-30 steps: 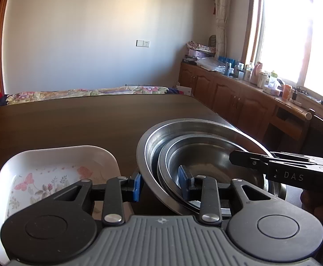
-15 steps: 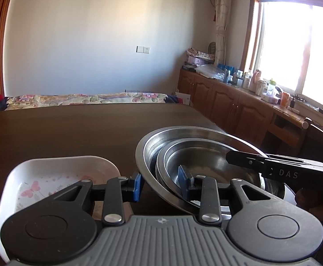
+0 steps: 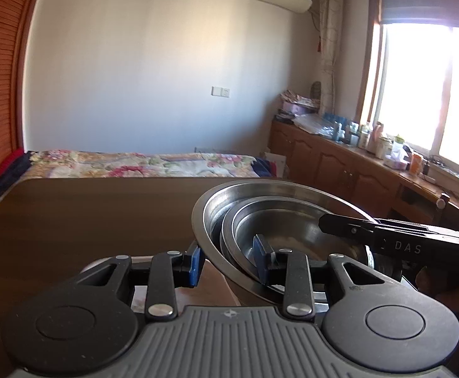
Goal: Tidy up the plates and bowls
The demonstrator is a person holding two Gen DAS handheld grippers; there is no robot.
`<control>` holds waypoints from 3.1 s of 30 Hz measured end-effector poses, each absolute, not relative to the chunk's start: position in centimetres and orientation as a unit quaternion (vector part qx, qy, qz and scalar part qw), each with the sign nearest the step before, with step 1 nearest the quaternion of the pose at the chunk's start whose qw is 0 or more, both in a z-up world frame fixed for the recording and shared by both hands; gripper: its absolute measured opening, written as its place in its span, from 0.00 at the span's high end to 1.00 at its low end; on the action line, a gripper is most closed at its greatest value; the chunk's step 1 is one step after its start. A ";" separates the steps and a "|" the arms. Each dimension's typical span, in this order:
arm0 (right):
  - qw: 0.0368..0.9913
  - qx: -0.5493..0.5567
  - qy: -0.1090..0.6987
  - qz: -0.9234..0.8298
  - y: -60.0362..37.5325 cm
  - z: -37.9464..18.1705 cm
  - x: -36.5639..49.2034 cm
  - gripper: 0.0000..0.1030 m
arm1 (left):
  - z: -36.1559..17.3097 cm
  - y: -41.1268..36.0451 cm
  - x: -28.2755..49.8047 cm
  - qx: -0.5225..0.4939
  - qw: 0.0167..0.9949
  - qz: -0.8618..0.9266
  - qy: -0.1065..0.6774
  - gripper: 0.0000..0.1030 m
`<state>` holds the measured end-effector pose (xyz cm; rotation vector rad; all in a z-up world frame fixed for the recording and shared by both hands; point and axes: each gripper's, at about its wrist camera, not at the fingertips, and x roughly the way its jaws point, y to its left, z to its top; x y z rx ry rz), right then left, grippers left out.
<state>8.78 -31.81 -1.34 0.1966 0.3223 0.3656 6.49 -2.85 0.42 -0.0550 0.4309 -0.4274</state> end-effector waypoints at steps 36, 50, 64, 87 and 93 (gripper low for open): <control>0.948 0.063 0.192 0.244 -24.2 -2.6 10.0 0.71 | -1.7 4.1 6.4 -0.042 0.960 -0.135 0.242 0.65; 0.947 0.056 0.205 0.243 -23.7 -3.3 10.3 0.71 | -2.8 4.3 6.3 -0.038 0.959 -0.130 0.251 0.65; 0.946 0.045 0.210 0.244 -23.4 -3.3 10.4 0.64 | -2.7 3.8 6.1 -0.027 0.960 -0.124 0.248 0.65; 0.972 0.026 0.157 0.174 -27.1 1.9 5.9 0.41 | 0.7 3.0 3.4 -0.004 0.969 -0.114 0.221 0.21; 0.977 0.026 0.146 0.155 -27.3 2.5 4.3 0.19 | 1.9 2.3 2.0 0.001 0.973 -0.113 0.203 0.01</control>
